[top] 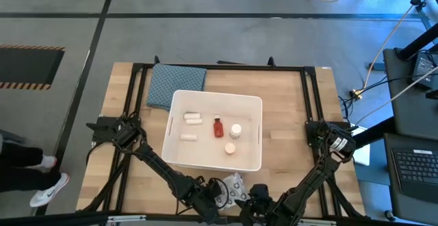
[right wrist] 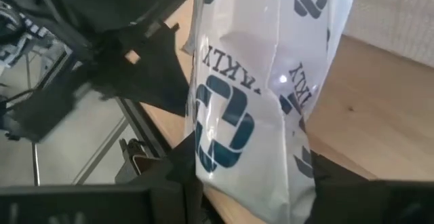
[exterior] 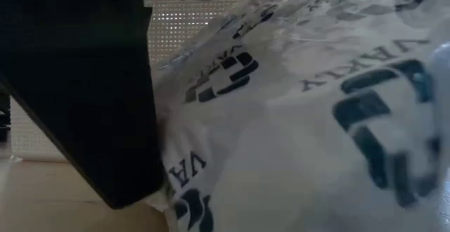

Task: Pick & place medical supplies in basket/bin
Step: Put the medical supply bag into the white basket

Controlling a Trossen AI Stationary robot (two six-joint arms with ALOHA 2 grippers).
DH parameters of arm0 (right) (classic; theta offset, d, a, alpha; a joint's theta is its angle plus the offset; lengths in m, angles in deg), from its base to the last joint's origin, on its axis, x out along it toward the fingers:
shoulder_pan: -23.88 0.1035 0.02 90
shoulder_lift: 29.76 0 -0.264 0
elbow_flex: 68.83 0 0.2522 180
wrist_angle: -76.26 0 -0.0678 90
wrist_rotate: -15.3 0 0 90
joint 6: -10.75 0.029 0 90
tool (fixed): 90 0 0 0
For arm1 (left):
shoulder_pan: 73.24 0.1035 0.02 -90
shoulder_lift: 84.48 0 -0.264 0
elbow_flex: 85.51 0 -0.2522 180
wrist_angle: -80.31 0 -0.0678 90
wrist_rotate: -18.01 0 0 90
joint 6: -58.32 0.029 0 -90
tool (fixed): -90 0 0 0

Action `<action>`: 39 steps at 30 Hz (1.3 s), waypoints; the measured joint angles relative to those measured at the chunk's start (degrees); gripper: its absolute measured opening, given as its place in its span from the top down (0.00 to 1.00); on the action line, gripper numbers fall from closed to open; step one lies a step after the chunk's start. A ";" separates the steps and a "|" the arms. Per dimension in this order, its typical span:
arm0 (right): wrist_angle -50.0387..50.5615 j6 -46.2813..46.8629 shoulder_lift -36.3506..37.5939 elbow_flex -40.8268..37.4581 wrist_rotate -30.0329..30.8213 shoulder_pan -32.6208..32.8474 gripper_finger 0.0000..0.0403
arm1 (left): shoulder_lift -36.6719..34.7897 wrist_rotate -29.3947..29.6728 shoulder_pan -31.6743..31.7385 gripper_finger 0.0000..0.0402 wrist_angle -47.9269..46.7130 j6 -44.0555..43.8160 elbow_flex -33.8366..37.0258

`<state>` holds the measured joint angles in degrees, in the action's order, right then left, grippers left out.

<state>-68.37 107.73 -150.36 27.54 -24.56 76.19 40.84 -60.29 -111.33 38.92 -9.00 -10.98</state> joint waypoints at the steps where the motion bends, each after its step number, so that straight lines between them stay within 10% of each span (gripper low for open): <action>1: 0.00 -0.04 0.00 0.02 -0.58 0.00 0.68 | 0.00 -1.00 0.00 0.91 0.04 0.45 -0.35; 16: 1.00 -13.53 5.98 0.07 -1.85 1.02 0.68 | -4.18 -11.40 -1.85 0.67 -11.12 2.14 -6.94; 39: -3.89 -67.47 34.13 0.13 3.94 -6.58 0.69 | -29.28 20.51 -11.49 0.68 -9.48 15.44 -7.27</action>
<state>-72.26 40.26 -116.23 27.67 -20.62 69.61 11.56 -39.78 -122.82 29.44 6.44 -18.25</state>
